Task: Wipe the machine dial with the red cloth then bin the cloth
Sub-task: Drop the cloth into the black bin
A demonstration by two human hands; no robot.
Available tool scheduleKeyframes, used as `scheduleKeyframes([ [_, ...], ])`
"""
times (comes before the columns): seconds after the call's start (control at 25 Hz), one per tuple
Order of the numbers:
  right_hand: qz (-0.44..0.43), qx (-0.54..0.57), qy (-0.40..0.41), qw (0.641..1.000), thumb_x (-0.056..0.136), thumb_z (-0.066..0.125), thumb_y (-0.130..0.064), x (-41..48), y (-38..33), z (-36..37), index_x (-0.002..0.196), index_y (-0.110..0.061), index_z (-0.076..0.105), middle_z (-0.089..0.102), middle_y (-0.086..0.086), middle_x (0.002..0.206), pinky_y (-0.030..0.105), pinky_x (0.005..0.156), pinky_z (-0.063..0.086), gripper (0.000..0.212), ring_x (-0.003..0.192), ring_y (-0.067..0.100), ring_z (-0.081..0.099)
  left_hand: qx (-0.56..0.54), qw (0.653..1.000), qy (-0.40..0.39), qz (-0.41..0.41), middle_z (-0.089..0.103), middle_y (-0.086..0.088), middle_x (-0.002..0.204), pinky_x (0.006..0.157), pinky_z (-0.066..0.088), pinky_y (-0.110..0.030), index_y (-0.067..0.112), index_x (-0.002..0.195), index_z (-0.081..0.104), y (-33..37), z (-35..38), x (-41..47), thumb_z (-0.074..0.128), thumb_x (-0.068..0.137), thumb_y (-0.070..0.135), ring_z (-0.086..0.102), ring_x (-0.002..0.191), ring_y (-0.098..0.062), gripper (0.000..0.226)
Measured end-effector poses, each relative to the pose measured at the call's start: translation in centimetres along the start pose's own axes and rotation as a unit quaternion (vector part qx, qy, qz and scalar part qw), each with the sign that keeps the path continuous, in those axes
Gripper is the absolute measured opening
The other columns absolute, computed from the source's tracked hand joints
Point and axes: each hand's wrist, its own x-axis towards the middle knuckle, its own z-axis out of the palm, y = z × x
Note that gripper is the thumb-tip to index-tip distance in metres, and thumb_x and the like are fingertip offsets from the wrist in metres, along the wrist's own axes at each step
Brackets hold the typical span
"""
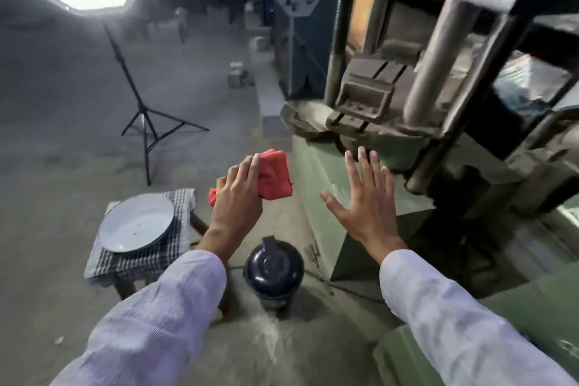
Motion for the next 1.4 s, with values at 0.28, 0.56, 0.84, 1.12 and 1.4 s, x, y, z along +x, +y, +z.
scheduleKeyframes([
  [0.28, 0.007, 0.006, -0.139, 0.990, 0.092, 0.026, -0.080, -3.1, -3.4, 12.4, 0.172, -0.022, 0.015, 0.008, 0.009, 0.181, 0.050, 0.134, 0.006, 0.100, 0.168, 0.028, 0.003, -0.020, 0.993, -0.114, -0.039, 0.054, -0.012, 0.150, 0.096, 0.054, -0.053, 0.005, 0.155, 0.040, -8.1, 10.8, -3.9, 0.066, 0.077, 0.003, 0.056, 0.128, -0.037, 0.083],
  [0.56, 0.008, 0.004, -0.202, 0.979, 0.091, 0.023, -0.080, -3.0, -3.7, 19.2, 0.172, -0.022, 0.011, 0.005, 0.009, 0.181, 0.050, 0.135, 0.006, 0.100, 0.169, 0.028, 0.001, -0.019, 0.976, -0.207, -0.073, 0.053, -0.013, 0.151, 0.093, 0.052, -0.053, 0.005, 0.157, 0.039, -10.8, 17.6, -5.8, 0.061, 0.082, 0.003, 0.057, 0.127, -0.036, 0.077],
  [0.84, 0.012, 0.003, -0.256, 0.966, 0.090, 0.016, -0.083, -1.5, -2.1, 26.5, 0.172, -0.024, 0.006, 0.000, 0.006, 0.181, 0.048, 0.136, 0.001, 0.101, 0.169, 0.026, -0.005, -0.005, 0.961, -0.261, -0.090, 0.048, -0.007, 0.156, 0.097, 0.050, -0.047, 0.010, 0.160, 0.033, -12.4, 23.3, -4.2, 0.063, 0.085, 0.003, 0.053, 0.132, -0.031, 0.081],
  [1.12, 0.026, 0.000, -0.297, 0.954, 0.092, 0.015, -0.082, 0.2, 0.4, 31.8, 0.172, -0.023, 0.006, 0.000, 0.007, 0.181, 0.047, 0.135, 0.000, 0.100, 0.168, 0.026, -0.004, -0.012, 0.942, -0.312, -0.118, 0.041, -0.002, 0.161, 0.101, 0.047, -0.044, 0.015, 0.162, 0.027, -12.9, 28.7, -2.8, 0.057, 0.087, 0.003, 0.047, 0.139, -0.027, 0.082],
  [1.4, 0.029, -0.023, -0.331, 0.943, 0.094, 0.014, -0.082, 0.0, 1.6, 34.5, 0.172, -0.023, 0.002, -0.001, 0.007, 0.181, 0.049, 0.135, 0.002, 0.099, 0.168, 0.026, -0.005, -0.028, 0.923, -0.363, -0.121, 0.043, -0.003, 0.159, 0.103, 0.049, -0.044, 0.016, 0.161, 0.028, -12.4, 32.0, -3.7, 0.057, 0.089, 0.003, 0.049, 0.137, -0.028, 0.080],
])
